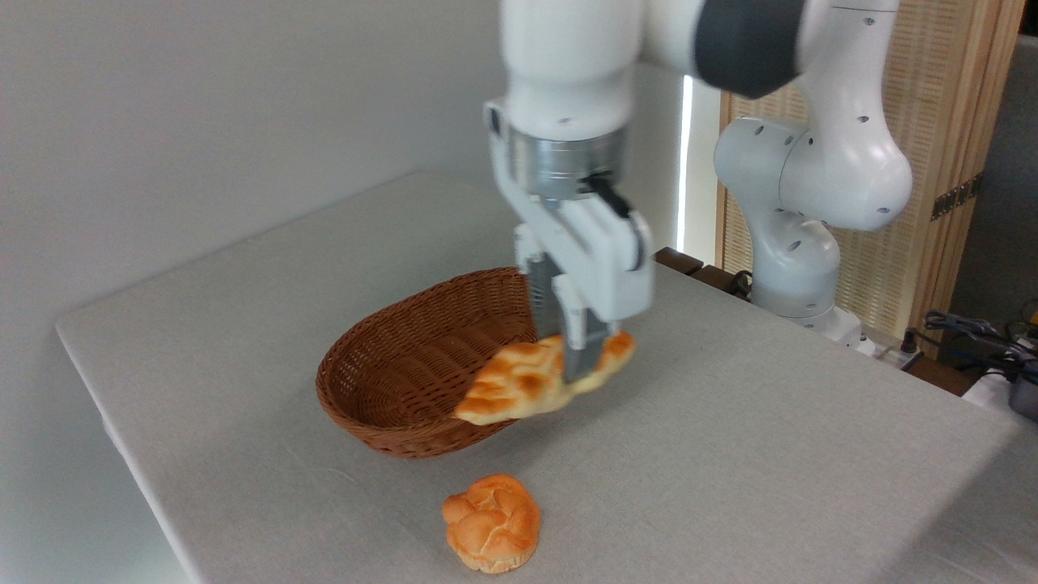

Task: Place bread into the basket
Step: 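Lift the braided loaf and carry it over the wicker basket, then lower the loaf into the basket and open the gripper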

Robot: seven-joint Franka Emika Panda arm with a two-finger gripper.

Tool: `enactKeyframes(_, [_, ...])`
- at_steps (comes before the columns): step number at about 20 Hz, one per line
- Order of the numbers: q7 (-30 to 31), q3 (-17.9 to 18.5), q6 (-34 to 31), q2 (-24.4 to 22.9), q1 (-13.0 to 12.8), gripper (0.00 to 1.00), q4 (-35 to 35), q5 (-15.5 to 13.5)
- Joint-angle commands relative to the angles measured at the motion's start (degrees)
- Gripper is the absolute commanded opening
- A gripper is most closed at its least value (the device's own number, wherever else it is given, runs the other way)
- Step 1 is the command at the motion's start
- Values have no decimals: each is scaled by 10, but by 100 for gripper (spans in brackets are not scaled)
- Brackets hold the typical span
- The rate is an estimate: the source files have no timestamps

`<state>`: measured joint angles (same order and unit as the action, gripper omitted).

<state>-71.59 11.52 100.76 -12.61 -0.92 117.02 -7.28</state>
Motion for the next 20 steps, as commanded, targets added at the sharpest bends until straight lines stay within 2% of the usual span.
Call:
enactKeyframes(1, [59, -45, -12, 43, -10, 45, -29, -18])
enactKeyframes(7, [142, -119, -7, 56, -10, 49, -29, -18])
enactKeyframes(10, [161, -133, -6, 59, -10, 51, -29, -19])
enactKeyframes(13, [178, -153, -2, 72, -10, 58, -29, -20])
enactKeyframes(18, [211, -176, 2, 94, -10, 97, -28, -17])
enactKeyframes(20, [212, -178, 8, 95, -10, 100, -28, -18])
